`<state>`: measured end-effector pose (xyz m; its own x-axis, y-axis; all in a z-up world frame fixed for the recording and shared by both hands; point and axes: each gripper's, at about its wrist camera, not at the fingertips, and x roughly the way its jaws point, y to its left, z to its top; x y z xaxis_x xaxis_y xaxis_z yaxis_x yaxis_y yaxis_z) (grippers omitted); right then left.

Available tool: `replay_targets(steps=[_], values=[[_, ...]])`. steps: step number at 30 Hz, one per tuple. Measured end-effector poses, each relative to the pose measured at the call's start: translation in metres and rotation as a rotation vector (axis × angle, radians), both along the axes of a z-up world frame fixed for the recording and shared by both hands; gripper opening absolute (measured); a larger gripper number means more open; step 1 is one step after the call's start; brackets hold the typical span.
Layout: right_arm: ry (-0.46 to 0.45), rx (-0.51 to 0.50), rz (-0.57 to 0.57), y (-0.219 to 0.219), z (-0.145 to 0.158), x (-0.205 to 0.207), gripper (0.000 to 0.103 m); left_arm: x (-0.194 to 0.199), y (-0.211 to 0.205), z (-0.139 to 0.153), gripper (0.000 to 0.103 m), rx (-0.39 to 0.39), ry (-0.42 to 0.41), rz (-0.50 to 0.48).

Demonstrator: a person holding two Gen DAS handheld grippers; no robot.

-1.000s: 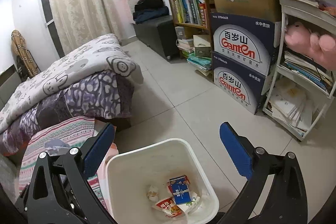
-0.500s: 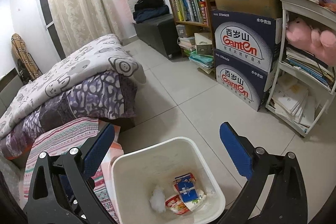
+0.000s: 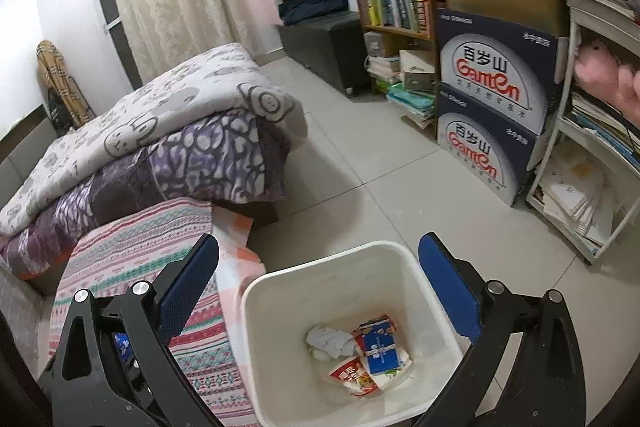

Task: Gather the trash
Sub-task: 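Open the left tool over the white bin to drop the grey bag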

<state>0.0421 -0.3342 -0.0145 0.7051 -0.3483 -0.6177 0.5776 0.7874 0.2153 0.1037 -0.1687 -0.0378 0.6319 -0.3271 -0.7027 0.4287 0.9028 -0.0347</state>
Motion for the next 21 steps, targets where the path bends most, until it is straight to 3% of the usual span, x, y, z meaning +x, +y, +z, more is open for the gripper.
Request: replay_targets(steps=[13,21], values=[[0.090,-0.005,0.161,0.058,-0.013,0.038,0.096,0.050,0.095,-0.007,0.075,0.109,0.058,0.255],[0.134,0.025,0.235,0.086,-0.024,0.057,0.096,0.093,0.189,-0.021,0.075,0.175,0.148,0.466]])
